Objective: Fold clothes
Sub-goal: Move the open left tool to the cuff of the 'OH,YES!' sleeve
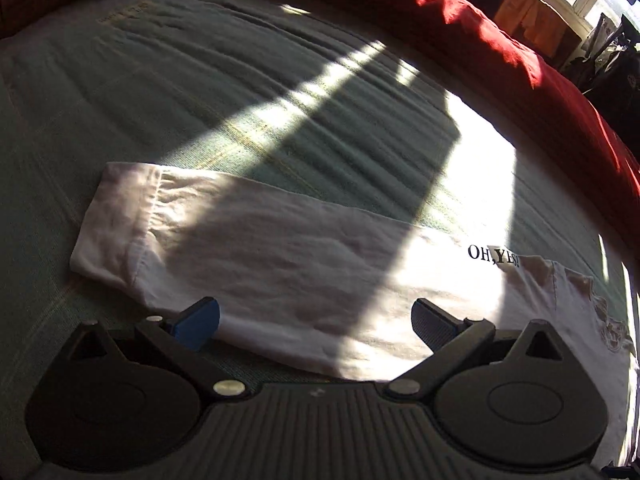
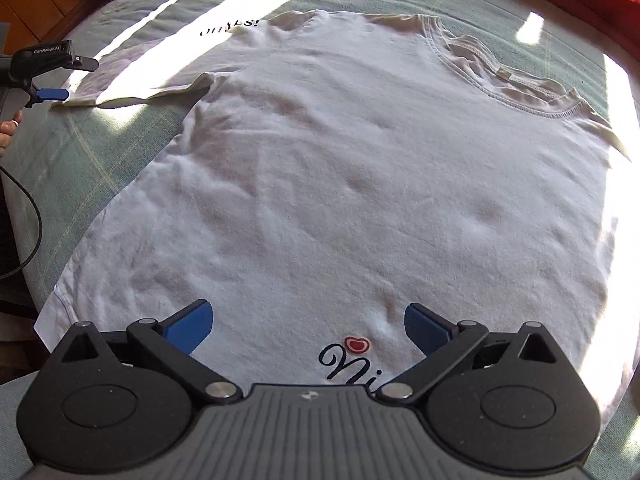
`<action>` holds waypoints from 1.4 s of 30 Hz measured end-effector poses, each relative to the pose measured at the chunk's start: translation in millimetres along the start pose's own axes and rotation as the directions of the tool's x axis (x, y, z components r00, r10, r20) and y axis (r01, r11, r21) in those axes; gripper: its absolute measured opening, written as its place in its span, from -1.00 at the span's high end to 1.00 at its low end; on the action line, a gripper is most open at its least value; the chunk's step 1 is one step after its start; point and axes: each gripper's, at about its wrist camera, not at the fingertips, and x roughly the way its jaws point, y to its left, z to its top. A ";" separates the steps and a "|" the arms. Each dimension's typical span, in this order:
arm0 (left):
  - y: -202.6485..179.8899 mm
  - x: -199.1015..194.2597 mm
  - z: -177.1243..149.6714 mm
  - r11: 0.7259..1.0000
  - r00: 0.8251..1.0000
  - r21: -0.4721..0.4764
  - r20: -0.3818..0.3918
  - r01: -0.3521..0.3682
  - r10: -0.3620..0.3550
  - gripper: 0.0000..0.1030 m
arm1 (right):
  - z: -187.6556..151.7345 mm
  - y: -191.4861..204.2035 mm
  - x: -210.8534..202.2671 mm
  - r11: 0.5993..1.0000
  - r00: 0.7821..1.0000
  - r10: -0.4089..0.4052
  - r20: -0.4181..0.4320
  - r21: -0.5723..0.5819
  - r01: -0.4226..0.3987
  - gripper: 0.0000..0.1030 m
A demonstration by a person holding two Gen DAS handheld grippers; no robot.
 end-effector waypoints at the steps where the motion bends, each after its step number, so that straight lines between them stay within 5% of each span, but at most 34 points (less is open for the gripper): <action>1: 4.5 4.4 1.4 1.000 1.000 -0.015 -0.006 0.009 -0.009 -0.96 | 2.9 3.8 2.4 1.000 1.000 -0.005 -0.002 -0.015 0.005 -1.00; 6: 39.1 4.9 9.6 0.997 1.000 -0.078 -0.005 -0.021 0.021 -0.96 | 18.0 21.5 12.2 0.999 1.000 0.010 -0.013 -0.032 -0.011 -1.00; 14: 70.4 -18.2 32.9 0.982 0.991 -0.152 0.091 0.109 -0.096 -0.90 | 45.8 44.2 22.1 0.998 0.999 0.039 0.001 -0.040 -0.039 -1.00; 18: 91.4 3.6 36.8 0.981 0.999 -0.190 0.031 0.030 -0.024 -0.89 | 57.5 57.5 28.5 0.997 0.998 0.056 0.017 -0.059 -0.055 -1.00; 23: 97.8 -18.5 38.6 0.971 0.996 -0.239 0.088 0.022 -0.001 -0.88 | 63.6 62.8 23.4 0.994 0.994 0.100 0.033 -0.052 -0.099 -1.00; 27: 102.6 -30.8 24.8 0.930 0.992 -0.349 0.087 0.114 -0.089 -0.88 | 66.5 64.7 23.7 0.993 0.993 0.111 0.033 -0.045 -0.110 -1.00; 31: 109.2 -27.1 1.5 0.851 0.987 -0.501 0.074 0.158 -0.140 -0.82 | 68.1 66.4 26.4 0.991 0.992 0.126 0.030 -0.037 -0.125 -1.00; 36: 120.9 -9.4 -23.8 0.738 0.981 -0.650 0.071 0.183 -0.181 -0.34 | 69.1 68.3 28.4 0.988 0.988 0.151 0.030 -0.029 -0.150 -1.00; 42: 120.1 5.9 -23.3 0.708 0.975 -0.672 0.112 0.216 -0.191 -0.31 | 66.4 67.1 32.4 0.989 0.989 0.148 0.015 -0.012 -0.147 -1.00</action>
